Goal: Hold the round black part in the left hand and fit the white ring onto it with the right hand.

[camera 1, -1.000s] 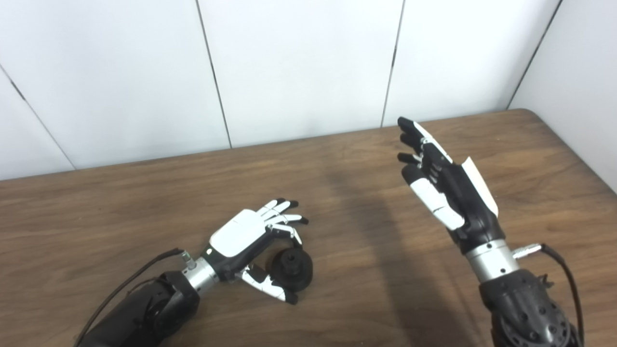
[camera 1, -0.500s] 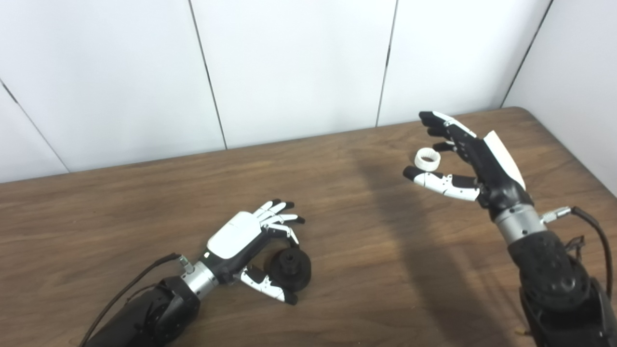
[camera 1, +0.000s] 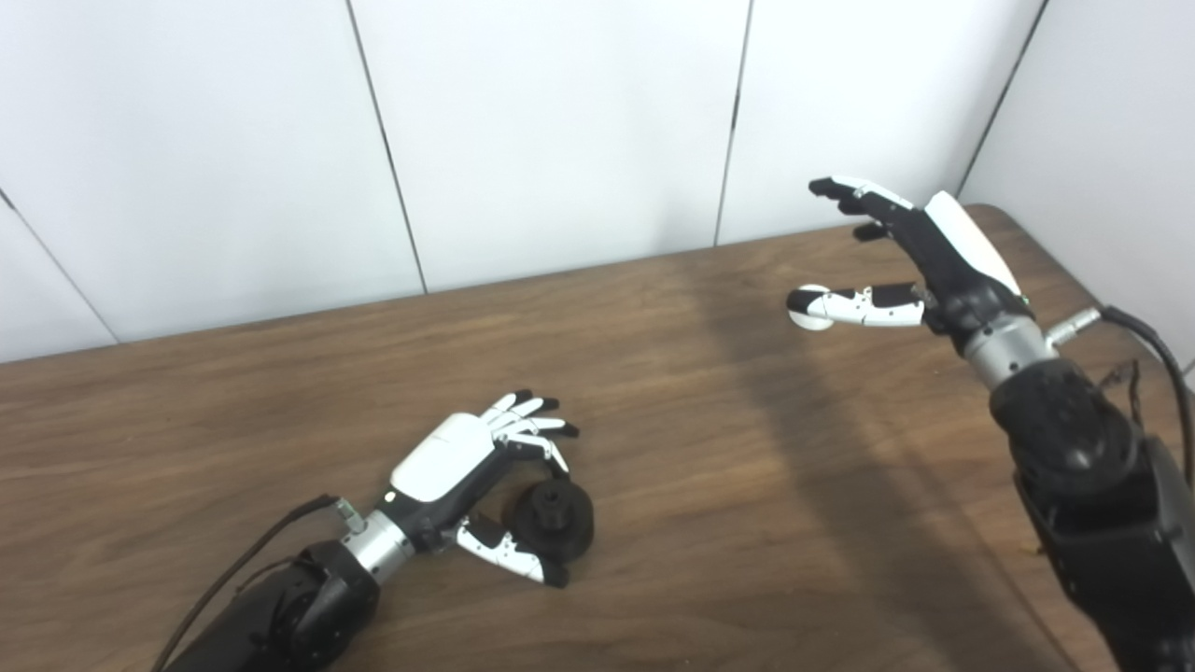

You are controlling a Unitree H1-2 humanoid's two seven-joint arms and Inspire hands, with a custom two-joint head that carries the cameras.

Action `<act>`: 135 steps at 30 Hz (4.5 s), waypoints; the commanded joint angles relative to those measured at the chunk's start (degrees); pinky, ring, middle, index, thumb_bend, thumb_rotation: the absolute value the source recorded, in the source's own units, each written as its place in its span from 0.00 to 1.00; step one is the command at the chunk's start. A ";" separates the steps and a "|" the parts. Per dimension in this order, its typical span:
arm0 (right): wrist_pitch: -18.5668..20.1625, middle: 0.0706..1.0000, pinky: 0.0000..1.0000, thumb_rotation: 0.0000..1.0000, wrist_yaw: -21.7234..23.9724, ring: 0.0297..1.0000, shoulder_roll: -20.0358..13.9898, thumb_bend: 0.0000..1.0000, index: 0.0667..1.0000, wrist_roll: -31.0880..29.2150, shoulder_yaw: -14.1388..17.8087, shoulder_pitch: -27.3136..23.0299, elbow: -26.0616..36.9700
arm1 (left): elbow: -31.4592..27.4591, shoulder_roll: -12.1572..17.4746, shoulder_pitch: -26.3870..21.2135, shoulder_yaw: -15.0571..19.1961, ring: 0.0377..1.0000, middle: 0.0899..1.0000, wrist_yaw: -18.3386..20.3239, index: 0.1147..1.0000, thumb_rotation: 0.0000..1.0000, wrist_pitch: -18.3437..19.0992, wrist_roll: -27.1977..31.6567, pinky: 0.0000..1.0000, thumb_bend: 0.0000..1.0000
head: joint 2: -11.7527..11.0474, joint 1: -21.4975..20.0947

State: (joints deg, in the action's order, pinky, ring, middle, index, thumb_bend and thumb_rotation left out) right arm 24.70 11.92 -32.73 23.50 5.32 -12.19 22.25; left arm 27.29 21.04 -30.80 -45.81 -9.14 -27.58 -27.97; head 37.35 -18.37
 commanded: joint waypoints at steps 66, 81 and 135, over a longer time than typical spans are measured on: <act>-12.68 0.87 0.92 0.17 14.49 0.92 -11.75 0.92 0.79 19.42 -22.59 -27.66 -35.42 | -4.73 1.58 4.86 0.08 0.95 0.82 4.70 0.42 0.05 0.67 0.03 1.00 0.52 | -1.92 -3.50; -12.97 0.87 0.91 0.13 13.76 0.91 -11.01 0.89 0.78 21.13 -22.98 -27.09 -37.61 | -7.53 1.21 6.55 2.29 0.95 0.82 6.64 0.42 0.05 0.67 -0.36 1.00 0.52 | -1.52 -2.87; -16.21 0.85 0.91 0.11 11.01 0.90 -9.80 0.83 0.72 21.02 -22.85 -25.82 -41.24 | -14.01 1.42 9.95 8.35 0.96 0.81 12.77 0.42 0.05 0.70 -0.55 1.00 0.52 | -0.17 -1.52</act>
State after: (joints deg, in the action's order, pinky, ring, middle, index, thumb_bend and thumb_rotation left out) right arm 8.71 23.64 -41.00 44.21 -18.32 -35.40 -19.60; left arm 14.30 21.74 -21.15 -37.13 1.62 -26.90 -27.34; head 37.09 -19.86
